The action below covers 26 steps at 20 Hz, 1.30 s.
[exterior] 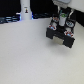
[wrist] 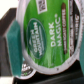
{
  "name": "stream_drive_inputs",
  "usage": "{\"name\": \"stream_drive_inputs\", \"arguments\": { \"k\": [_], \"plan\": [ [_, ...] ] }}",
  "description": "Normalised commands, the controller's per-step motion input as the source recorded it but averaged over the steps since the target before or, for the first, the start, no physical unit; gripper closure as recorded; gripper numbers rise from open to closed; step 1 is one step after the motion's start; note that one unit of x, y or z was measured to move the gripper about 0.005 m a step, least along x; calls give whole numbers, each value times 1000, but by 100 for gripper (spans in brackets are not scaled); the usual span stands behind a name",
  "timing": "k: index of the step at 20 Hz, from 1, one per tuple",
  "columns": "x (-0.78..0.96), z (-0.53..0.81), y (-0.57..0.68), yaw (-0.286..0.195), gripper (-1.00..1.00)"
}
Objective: Open the kcup holder, insert the kcup into the holder, and close the kcup holder
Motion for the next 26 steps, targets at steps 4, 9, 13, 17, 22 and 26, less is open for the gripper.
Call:
{"name": "stream_drive_inputs", "arguments": {
  "k": [4, 9, 13, 17, 22, 26],
  "plan": [
    [146, -169, 0, -23, 100],
    [49, -271, 0, -21, 100],
    [0, -365, 0, 0, 100],
    [16, -216, 56, 0, -100],
    [21, 107, 152, 8, -100],
    [119, 396, 19, 34, -100]
  ]
}}
